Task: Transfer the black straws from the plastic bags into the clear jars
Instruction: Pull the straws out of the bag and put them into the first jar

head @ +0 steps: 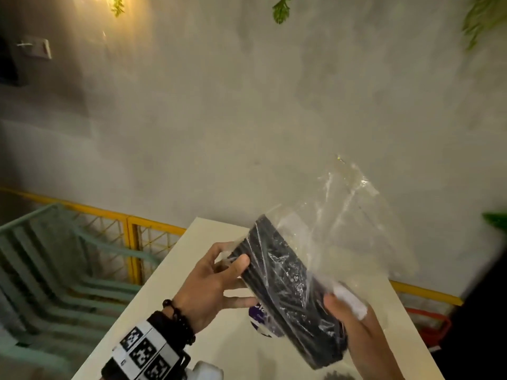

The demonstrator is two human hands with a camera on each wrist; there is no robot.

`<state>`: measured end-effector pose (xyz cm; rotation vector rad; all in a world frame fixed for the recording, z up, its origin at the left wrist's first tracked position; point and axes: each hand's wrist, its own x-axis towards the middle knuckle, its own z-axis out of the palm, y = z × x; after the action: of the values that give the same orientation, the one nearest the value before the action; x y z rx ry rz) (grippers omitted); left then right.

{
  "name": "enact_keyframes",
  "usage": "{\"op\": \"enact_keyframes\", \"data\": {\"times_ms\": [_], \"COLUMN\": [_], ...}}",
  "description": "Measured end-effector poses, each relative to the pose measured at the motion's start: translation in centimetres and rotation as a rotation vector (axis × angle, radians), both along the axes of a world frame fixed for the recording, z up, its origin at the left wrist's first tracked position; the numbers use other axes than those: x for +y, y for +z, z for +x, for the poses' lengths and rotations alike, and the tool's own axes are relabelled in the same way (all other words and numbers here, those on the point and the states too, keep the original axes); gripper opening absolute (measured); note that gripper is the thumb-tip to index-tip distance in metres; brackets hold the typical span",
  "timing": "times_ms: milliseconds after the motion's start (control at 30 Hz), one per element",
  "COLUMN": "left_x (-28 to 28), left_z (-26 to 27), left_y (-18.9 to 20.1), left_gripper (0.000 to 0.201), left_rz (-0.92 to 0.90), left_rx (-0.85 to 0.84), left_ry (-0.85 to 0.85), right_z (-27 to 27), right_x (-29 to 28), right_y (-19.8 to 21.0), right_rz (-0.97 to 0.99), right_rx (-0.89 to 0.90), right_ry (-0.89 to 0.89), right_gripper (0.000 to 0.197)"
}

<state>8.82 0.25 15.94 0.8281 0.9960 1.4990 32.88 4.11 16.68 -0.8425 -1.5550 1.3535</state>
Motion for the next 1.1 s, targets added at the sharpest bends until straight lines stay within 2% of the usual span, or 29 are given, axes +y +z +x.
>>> {"op": "enact_keyframes", "data": {"times_ms": [33, 67, 133, 167, 300, 400, 533, 567, 633, 733, 767, 800, 867, 900, 967, 1000, 1033, 1067, 1100], "left_x": [0.1, 0.1, 0.3, 0.5, 1.0, 1.3, 1.4, 1.3, 0.8, 0.0, -0.2, -0.2, -0.4, -0.5, -0.5, -0.3, -0.1, 0.2, 0.4], "left_z": [0.6, 1.3, 2.5, 2.8, 3.3, 3.7, 4.6, 5.0, 6.0, 6.6, 6.4, 6.0, 4.9, 4.4, 3.7, 3.6, 3.7, 3.7, 3.8], "left_y": [-0.3, -0.7, -1.0, -1.1, -1.2, -1.1, -0.5, -0.9, -2.2, -4.1, -4.2, -4.4, -3.4, -2.6, -0.7, -0.1, 0.6, 0.8, 0.7], "left_gripper": [0.033, 0.031, 0.033, 0.033, 0.047, 0.035, 0.024, 0.022, 0.026, 0.025, 0.023, 0.032, 0.073, 0.080, 0.067, 0.049, 0.036, 0.037, 0.047], "left_rz": [-0.010, -0.020, -0.016, -0.017, -0.019, -0.033, -0.060, -0.065, -0.051, 0.020, 0.036, 0.053, 0.147, 0.209, 0.253, 0.195, 0.118, 0.072, 0.072], "left_rx": [-0.008, -0.018, -0.027, -0.028, -0.033, -0.110, -0.338, -0.302, -0.043, 0.461, 0.524, 0.550, 0.591, 0.592, 0.455, 0.382, 0.382, 0.448, 0.588], "left_ry": [0.030, 0.059, 0.106, 0.116, 0.102, 0.147, 0.129, 0.126, 0.117, 0.030, -0.002, -0.048, -0.082, -0.100, -0.105, -0.055, 0.003, 0.033, 0.046], "right_z": [-0.1, -0.2, -0.5, -0.6, 0.0, -0.4, -1.0, -1.1, -1.2, -0.7, -0.5, -0.4, 0.0, 0.0, -0.1, 0.0, 0.2, 0.2, 0.2], "right_x": [-0.5, -0.9, -1.5, -1.4, -0.7, 0.0, 0.4, 0.5, 1.0, 1.6, 1.5, 1.4, 1.3, 1.1, 1.0, 0.9, 0.9, 0.6, 0.3], "right_y": [0.2, 0.0, -0.2, -0.3, -1.2, -3.3, -4.4, -4.2, -3.5, -2.9, -2.9, -3.2, -3.8, -4.1, -4.4, -4.7, -5.1, -5.2, -5.0], "right_rz": [0.027, 0.005, -0.039, -0.078, -0.227, -0.201, -0.297, -0.329, -0.308, -0.164, -0.129, -0.118, -0.130, -0.128, -0.103, -0.095, -0.111, -0.138, -0.156], "right_rx": [-0.081, -0.173, -0.295, -0.298, -0.266, -0.191, 0.104, 0.184, 0.300, 0.176, 0.127, 0.098, 0.077, 0.062, -0.022, -0.090, -0.144, -0.182, -0.210], "right_ry": [0.061, 0.094, 0.106, 0.079, 0.027, 0.035, -0.026, -0.055, -0.084, -0.124, -0.103, -0.099, -0.071, -0.048, -0.027, -0.021, 0.007, 0.047, 0.090], "right_gripper": [0.066, 0.084, 0.101, 0.111, 0.107, 0.104, 0.098, 0.095, 0.087, 0.101, 0.099, 0.098, 0.109, 0.113, 0.114, 0.108, 0.096, 0.081, 0.075]}}
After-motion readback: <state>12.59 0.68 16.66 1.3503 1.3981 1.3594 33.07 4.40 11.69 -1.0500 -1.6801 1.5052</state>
